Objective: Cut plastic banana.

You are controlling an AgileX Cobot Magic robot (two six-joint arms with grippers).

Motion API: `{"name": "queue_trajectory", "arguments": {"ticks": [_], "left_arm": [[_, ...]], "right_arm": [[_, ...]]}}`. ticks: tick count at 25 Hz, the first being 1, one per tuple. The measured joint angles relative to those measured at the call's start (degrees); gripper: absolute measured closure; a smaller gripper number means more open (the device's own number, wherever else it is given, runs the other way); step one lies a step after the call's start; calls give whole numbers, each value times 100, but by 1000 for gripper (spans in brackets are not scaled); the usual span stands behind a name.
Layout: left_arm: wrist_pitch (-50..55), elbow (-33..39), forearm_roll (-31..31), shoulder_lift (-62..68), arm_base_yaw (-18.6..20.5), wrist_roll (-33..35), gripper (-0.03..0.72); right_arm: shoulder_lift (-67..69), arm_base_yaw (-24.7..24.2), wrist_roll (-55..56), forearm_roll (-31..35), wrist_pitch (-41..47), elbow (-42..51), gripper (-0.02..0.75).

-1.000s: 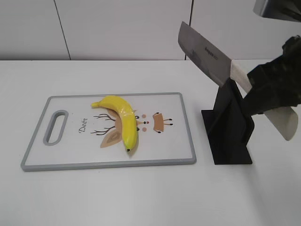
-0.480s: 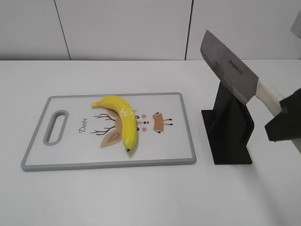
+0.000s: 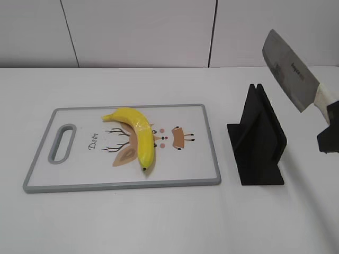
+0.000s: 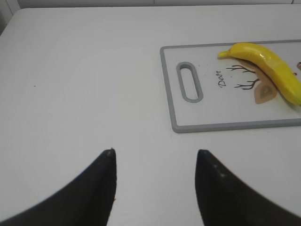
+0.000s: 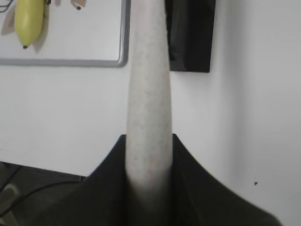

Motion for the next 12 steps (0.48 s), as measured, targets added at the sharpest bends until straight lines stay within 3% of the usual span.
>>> {"name": "queue_trajectory", "arguments": {"ticks": [12], "left_arm": [[-63, 27, 42, 0, 0, -5, 184]], "right_arm": [[910, 0, 275, -453, -853, 0, 570]]}}
